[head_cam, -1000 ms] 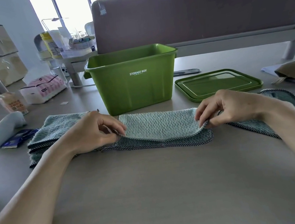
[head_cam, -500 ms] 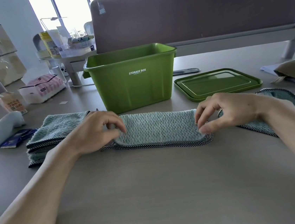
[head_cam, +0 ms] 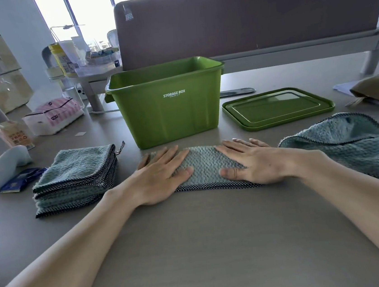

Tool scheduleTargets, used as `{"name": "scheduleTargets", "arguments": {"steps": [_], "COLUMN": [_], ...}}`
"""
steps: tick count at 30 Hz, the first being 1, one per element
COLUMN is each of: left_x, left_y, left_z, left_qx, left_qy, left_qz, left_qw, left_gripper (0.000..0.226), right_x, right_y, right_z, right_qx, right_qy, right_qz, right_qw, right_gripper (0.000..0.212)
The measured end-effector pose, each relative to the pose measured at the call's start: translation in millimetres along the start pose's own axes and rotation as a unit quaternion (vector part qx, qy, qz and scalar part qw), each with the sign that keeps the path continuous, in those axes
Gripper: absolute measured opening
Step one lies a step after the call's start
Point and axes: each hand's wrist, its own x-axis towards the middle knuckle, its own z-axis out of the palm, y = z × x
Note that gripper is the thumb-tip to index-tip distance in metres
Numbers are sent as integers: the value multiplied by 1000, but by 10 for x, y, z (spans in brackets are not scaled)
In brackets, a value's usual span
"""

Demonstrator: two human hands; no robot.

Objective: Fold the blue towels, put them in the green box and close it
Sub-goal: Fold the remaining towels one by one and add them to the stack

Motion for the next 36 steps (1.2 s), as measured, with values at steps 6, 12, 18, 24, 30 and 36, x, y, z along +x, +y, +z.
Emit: {"name": "scheduleTargets", "arguments": {"steps": [6,12,18,24,30,36], "left_x": [0,-17,-119,-315,-296,-206], "left_y": [-38,-92,-218,-248,-275,-170], "left_z": [-36,-160,-266,-372,-248,-99], "left_qx": [-21,-175,-330,-410,-288,-173], "left_qy": [16,145,20,-102,-11,99], "left_qz": [-44,-109,-42,115,176,238], "left_qw": [999,968,943,899,941,951], "left_gripper": [84,64,44,50,64,30], "right_x": [-24,-27,-64,-75,-68,-76], "right_y": [3,79,156,111,197,192], "right_z": [-15,-77,-166,-181,-168,-149], "right_qx": [-18,3,30,79,104,110], "right_qy": [-27,-3,44,195,204,176], "right_qz": [14,-24,-70,-70,-114,-125], "right_qw": [999,1000,996,975,967,970], "right_gripper": [98,84,66,63,44,44]}}
